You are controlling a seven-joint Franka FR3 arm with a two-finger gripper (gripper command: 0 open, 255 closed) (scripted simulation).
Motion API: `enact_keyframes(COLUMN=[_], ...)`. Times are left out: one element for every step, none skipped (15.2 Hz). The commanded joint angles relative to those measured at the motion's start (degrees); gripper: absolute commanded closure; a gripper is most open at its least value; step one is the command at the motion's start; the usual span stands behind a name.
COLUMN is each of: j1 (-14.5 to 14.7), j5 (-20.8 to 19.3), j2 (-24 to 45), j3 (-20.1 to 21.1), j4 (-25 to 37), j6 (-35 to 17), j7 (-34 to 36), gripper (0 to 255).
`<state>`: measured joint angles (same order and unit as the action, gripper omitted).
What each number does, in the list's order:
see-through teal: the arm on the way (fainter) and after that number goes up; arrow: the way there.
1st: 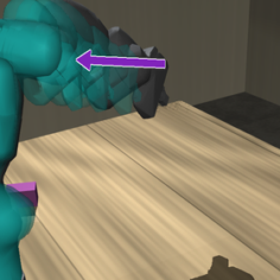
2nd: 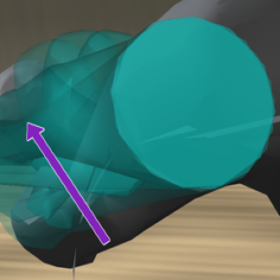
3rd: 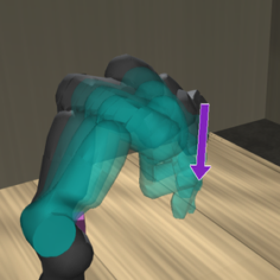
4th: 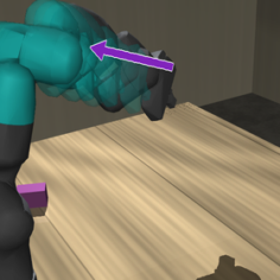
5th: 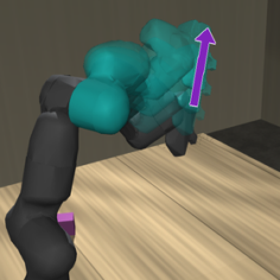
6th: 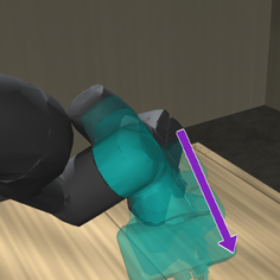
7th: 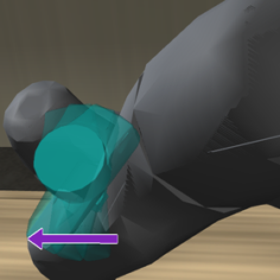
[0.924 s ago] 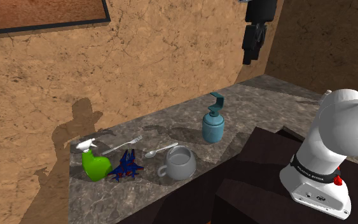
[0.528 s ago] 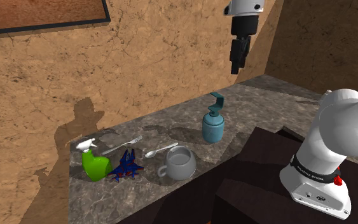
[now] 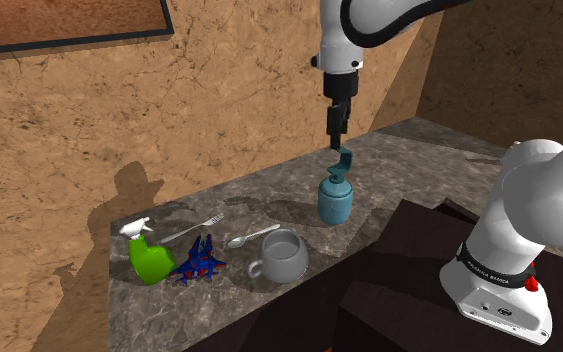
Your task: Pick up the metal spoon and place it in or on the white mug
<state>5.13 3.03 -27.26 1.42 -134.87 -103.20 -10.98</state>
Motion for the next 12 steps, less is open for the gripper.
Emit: enact_keyframes(j1=[0.42,0.64,0.86,1.07,1.26,1.44,1.61,1.78,1.95,2.12,2.30,2.49], j5=[-0.88,-1.31,-1.76,-2.23,-2.74,-3.27,-3.84,-4.45,-5.10,-5.80,-6.53,-7.30], j2=[3.83,5.76,7.73,9.73,11.75,13.79,15.85,17.93,20.03,22.14,24.26,26.39], j3=[0.37,0.62,0.87,1.13,1.40,1.68,1.95,2.23,2.50,2.76,3.01,3.24], j4=[0.38,0.63,0.95,1.34,1.79,2.30,2.89,3.53,4.24,5.02,5.85,6.75], j6=[-3.30,-4.89,-6.43,-7.94,-9.41,-10.84,-12.22,-13.55,-14.83,-16.06,-17.23,-18.35], j7=[-1.52,-2.12,-2.68,-3.20,-3.70,-4.15,-4.57,-4.96,-5.30,-5.61,-5.87,-6.10], gripper=[0,0,0,0,0,0,0,0,0,0,0,0])
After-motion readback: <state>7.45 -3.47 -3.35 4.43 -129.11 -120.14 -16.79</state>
